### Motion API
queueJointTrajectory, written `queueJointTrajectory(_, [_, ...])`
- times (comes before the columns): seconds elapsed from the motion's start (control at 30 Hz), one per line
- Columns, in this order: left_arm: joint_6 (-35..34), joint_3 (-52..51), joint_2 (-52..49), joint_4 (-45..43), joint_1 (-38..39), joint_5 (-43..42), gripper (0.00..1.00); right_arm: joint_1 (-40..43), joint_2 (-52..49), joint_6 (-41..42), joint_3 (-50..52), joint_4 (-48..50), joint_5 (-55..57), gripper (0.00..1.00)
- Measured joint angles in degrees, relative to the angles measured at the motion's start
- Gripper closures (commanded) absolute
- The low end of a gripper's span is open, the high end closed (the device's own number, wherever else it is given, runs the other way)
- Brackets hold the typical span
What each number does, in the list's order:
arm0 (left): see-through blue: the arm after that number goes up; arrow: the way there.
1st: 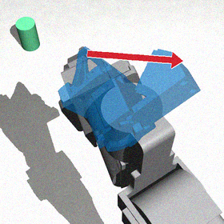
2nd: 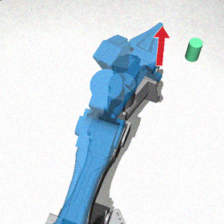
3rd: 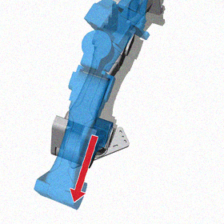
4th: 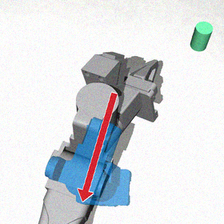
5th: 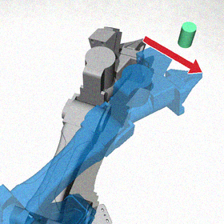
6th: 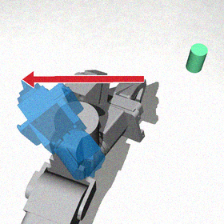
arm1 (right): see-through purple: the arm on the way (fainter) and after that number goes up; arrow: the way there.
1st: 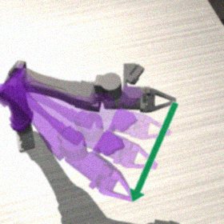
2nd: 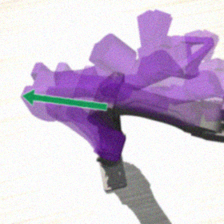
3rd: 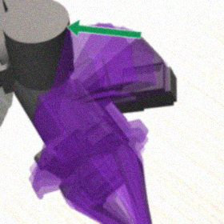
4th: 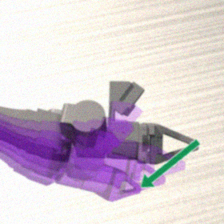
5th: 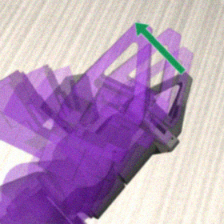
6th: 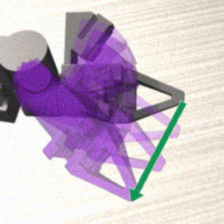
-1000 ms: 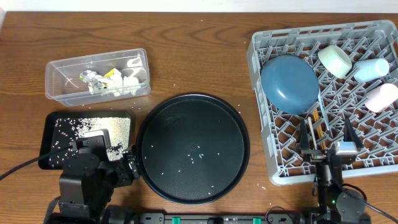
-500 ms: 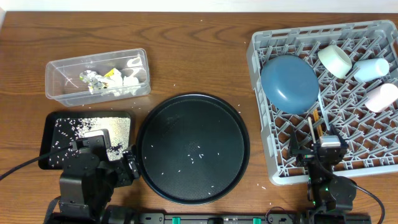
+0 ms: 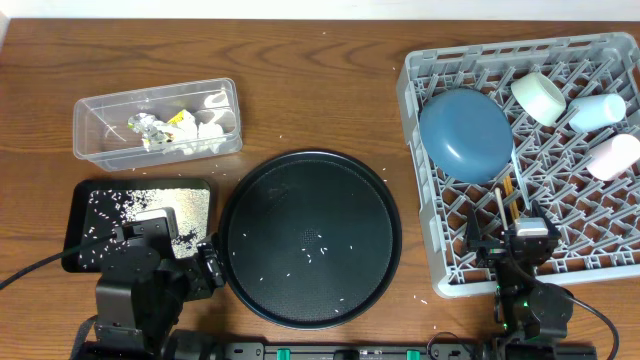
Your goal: Sort waste into correct bins and load items into the dishwasher rack
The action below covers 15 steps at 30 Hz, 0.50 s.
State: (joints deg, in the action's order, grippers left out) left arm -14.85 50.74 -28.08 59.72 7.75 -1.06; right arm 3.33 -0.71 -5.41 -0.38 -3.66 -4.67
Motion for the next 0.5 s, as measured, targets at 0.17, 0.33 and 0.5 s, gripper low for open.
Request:
queueJointTrajectory(0.17, [0.0,0.0,0.0,0.0,0.0,0.0,0.16,0.0,0.0,0.0,0.0,0.0,0.0,0.01])
queueJointTrajectory(0.33, [0.0,0.0,0.0,0.0,0.0,0.0,0.16,0.0,0.0,0.0,0.0,0.0,0.0,0.01])
queueJointTrajectory(0.5, [0.0,0.0,0.0,0.0,0.0,0.0,0.16,0.0,0.0,0.0,0.0,0.0,0.0,0.01])
